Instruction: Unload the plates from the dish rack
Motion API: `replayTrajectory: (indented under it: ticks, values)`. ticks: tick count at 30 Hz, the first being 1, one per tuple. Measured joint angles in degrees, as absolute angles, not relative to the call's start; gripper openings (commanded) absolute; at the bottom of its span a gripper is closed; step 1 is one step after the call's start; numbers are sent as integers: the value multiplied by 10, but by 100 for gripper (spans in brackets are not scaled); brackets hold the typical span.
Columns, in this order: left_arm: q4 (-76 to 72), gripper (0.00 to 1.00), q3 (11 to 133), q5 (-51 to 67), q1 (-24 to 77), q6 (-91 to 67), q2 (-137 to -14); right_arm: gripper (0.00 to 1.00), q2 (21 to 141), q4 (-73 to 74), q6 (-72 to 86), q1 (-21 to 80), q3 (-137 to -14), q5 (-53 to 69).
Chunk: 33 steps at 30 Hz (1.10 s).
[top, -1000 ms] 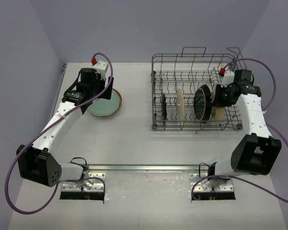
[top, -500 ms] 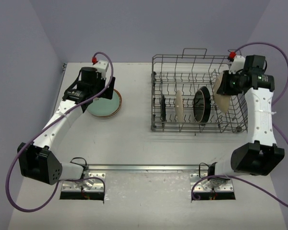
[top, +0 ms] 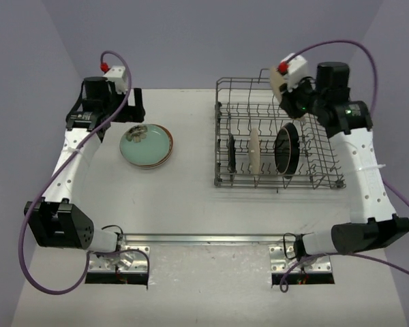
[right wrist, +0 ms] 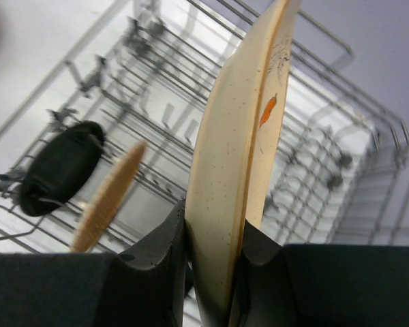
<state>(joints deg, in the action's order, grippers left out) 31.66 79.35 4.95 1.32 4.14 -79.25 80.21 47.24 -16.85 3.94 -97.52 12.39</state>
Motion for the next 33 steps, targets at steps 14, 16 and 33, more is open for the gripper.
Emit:
replayTrajectory:
  ticks: [14, 16, 33]
  values:
    - [405, 91, 858, 388, -123, 29, -815, 0, 711, 44, -632, 524, -578, -41]
    - [423, 90, 858, 425, -123, 42, -814, 0, 710, -38, -700, 550, -492, -47]
    - [491, 48, 763, 440, 85, 122, -801, 0, 794, -389, -912, 602, -351, -76]
